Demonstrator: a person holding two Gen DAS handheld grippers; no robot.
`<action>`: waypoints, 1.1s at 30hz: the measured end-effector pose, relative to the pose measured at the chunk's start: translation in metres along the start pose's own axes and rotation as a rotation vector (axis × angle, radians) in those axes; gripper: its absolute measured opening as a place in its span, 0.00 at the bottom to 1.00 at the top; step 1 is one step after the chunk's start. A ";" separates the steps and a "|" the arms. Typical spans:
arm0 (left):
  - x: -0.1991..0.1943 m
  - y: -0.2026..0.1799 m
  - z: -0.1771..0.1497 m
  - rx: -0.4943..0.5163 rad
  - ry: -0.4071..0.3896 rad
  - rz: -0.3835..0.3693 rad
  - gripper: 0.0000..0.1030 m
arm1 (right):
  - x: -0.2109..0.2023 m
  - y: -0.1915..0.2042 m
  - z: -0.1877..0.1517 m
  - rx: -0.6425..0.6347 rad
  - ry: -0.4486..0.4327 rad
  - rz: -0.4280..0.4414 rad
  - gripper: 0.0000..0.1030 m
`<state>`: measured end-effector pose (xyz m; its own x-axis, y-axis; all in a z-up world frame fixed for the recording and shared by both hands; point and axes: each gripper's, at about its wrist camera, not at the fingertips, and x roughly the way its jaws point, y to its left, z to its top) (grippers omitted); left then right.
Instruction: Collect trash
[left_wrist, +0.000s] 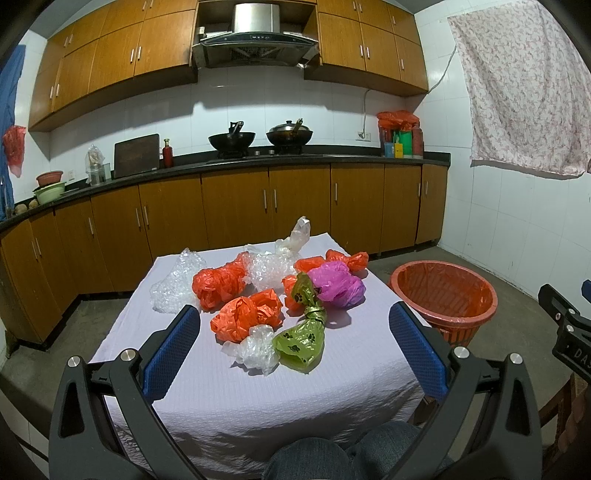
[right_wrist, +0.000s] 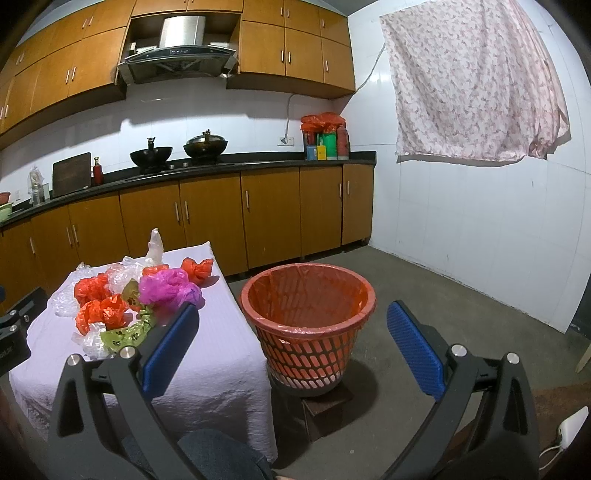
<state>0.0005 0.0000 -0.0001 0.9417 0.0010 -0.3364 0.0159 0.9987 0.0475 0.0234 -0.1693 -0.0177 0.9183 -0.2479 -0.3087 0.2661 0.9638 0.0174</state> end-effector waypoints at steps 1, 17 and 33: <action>0.000 0.000 0.000 0.000 0.000 0.000 0.98 | 0.000 0.000 0.000 0.000 0.000 0.000 0.96; 0.021 0.041 -0.024 -0.068 0.066 0.085 0.98 | 0.016 0.009 -0.001 -0.005 0.049 0.072 0.96; 0.067 0.111 -0.031 -0.130 0.145 0.197 0.98 | 0.079 0.069 0.011 -0.016 0.119 0.207 0.75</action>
<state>0.0551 0.1127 -0.0467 0.8641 0.1937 -0.4646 -0.2147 0.9766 0.0078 0.1171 -0.1238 -0.0303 0.9114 -0.0329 -0.4102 0.0707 0.9945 0.0774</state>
